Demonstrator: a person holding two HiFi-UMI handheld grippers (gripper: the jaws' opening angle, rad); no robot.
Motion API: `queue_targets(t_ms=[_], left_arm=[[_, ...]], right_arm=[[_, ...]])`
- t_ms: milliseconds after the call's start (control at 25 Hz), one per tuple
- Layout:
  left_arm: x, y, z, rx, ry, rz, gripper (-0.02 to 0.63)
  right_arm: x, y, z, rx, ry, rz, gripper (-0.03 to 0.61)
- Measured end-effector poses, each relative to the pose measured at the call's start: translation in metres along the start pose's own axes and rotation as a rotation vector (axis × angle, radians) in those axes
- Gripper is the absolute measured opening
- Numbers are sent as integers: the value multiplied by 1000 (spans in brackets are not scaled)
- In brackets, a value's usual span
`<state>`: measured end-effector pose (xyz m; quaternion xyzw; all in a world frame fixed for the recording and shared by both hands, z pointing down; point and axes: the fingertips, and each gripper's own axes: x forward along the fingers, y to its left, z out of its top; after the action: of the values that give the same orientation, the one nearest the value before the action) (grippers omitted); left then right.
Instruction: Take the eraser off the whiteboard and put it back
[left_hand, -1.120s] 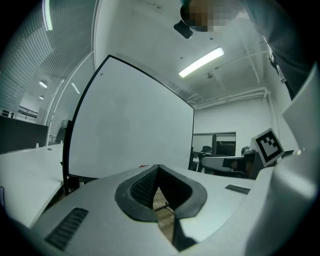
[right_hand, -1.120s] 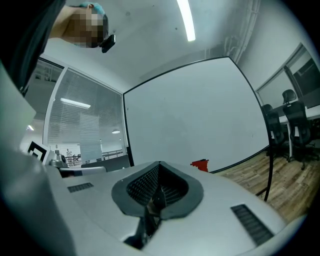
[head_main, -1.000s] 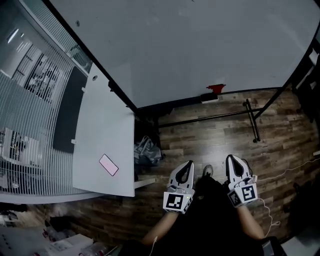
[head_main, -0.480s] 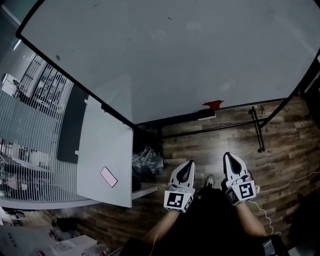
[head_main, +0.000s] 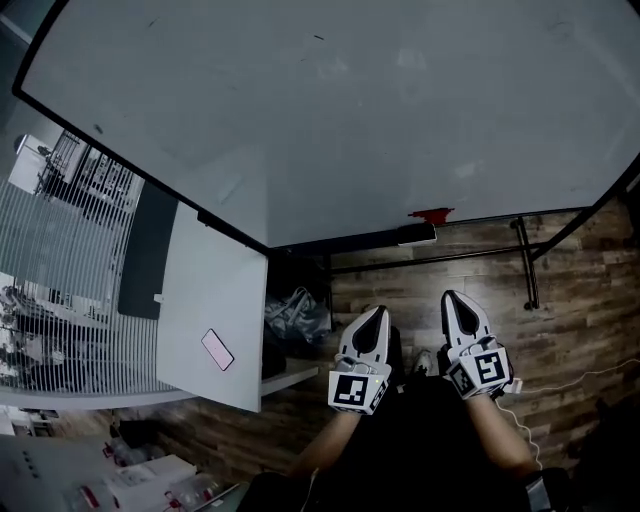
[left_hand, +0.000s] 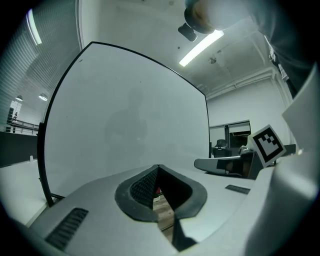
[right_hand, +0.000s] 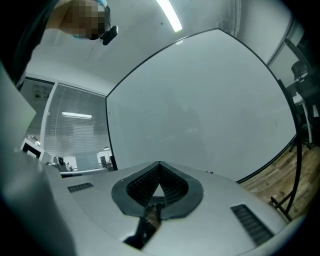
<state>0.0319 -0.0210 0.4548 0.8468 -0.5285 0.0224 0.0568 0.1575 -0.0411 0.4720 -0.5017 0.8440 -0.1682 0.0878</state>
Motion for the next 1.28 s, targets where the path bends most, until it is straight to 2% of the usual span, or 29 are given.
queue_targets(t_ms=[160,600,1160,1280], left_arm=[[20,14,-9,-14,-7,8,6],[68,36,-35,-64,47,-25,6],[103,59,-58,-99,92,-31,6],[107,59,-63,-111,102,-37,6]], right_arm=[[25,-10,-15,35,22,2,12],[71,-47,-69,157,114,-59,12],[112,-93,-142,552,155,-113,15],[119,-101,-161,673,166,-129,66]])
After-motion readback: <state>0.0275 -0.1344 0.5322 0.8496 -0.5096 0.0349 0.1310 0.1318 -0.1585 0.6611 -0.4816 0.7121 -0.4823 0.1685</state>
